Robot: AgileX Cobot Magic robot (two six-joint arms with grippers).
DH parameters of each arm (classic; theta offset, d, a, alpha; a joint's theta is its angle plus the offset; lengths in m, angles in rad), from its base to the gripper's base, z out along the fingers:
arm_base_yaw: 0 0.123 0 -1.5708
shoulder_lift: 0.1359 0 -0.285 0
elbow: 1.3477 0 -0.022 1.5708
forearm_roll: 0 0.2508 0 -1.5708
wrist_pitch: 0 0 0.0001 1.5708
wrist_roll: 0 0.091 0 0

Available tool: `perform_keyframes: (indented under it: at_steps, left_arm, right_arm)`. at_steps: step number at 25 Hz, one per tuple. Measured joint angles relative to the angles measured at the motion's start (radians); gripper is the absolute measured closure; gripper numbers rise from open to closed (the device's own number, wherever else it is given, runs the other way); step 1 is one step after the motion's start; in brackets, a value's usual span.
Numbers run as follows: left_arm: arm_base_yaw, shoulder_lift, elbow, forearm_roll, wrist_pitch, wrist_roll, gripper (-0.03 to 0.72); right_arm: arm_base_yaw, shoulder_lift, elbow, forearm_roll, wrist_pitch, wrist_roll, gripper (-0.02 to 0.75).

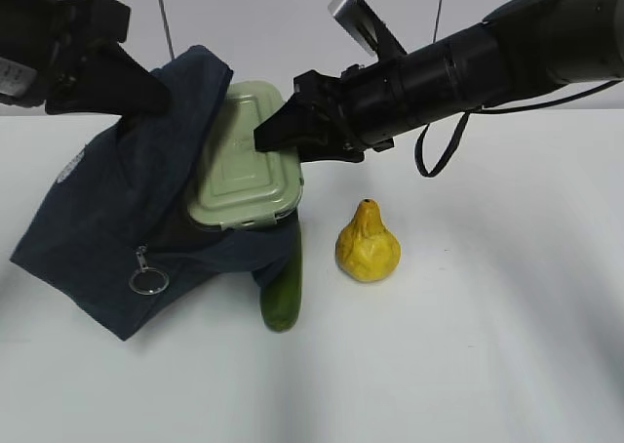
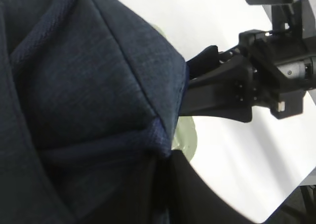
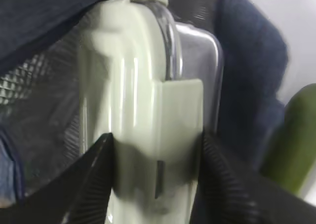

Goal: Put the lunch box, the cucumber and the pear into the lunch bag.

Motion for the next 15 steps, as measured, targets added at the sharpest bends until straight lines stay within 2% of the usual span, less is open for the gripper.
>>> perform_keyframes:
  at_steps: [7,15]
  left_arm:
    - [-0.049,0.018,0.0,-0.004,-0.036,0.011,0.685]
    - [-0.054,0.02,0.0,0.0,-0.016,0.019,0.685]
  right_arm:
    - [0.052,0.0,0.0,-0.009,-0.027,0.0,0.348]
    - [0.082,0.05,-0.002,-0.018,-0.033,0.0,0.348]
